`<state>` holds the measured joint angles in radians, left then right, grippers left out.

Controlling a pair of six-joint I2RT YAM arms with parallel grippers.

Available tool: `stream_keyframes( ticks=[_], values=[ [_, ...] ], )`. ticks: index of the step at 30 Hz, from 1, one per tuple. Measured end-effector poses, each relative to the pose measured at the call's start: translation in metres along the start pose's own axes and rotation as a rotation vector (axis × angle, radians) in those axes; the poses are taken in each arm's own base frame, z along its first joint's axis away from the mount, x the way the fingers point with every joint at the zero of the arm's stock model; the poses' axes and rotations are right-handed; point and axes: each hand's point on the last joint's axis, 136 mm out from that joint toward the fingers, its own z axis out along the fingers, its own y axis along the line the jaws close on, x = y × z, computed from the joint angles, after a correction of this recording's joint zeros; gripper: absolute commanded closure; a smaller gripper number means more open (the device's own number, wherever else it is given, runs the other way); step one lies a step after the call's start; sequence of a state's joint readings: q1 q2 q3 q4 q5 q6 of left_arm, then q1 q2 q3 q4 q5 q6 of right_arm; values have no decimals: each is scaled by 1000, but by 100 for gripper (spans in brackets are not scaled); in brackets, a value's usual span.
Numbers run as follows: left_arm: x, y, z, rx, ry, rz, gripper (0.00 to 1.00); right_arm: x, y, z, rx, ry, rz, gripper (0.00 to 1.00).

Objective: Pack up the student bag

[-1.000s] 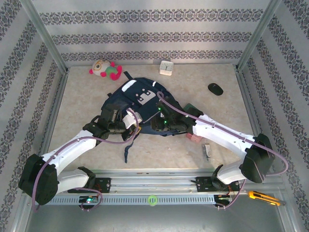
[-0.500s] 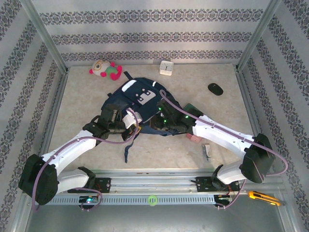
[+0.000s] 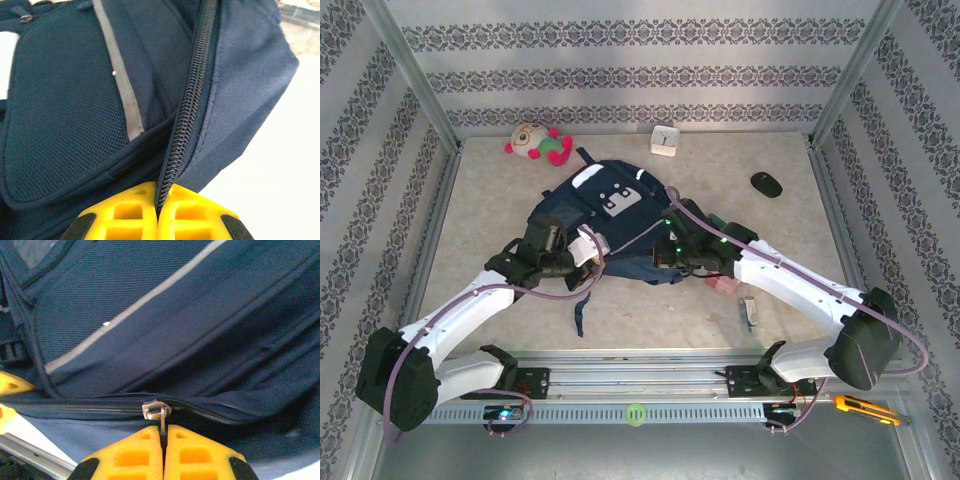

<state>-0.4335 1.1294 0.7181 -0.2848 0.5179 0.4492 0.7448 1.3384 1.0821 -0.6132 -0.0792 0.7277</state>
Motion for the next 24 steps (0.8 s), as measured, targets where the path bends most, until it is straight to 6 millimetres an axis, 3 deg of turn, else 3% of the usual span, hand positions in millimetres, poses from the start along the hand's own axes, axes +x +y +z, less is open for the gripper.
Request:
stream_keyframes(
  ticks=[5,7,8,9,10,15,20,24],
  values=[
    [15,9,-10,-39,60,25,99,11,6,2,-62,35,-103,100],
    [23,9,-13,-49,94,37,93,18,10,5,-92,56,-141,100],
    [25,9,-14,-52,107,40,65,22,15,8,-117,62,-157,100],
    [29,9,-16,-55,124,48,49,28,21,11,-145,67,-175,100],
    [31,6,-19,-45,135,36,42,35,26,15,-174,80,-197,100],
    [10,-8,-32,4,66,7,34,77,39,32,-249,182,-295,100],
    [-7,-44,-23,130,28,64,30,79,45,33,-297,176,-335,100],
    [-10,-60,-4,207,28,91,31,83,46,35,-321,182,-349,100]
  ],
)
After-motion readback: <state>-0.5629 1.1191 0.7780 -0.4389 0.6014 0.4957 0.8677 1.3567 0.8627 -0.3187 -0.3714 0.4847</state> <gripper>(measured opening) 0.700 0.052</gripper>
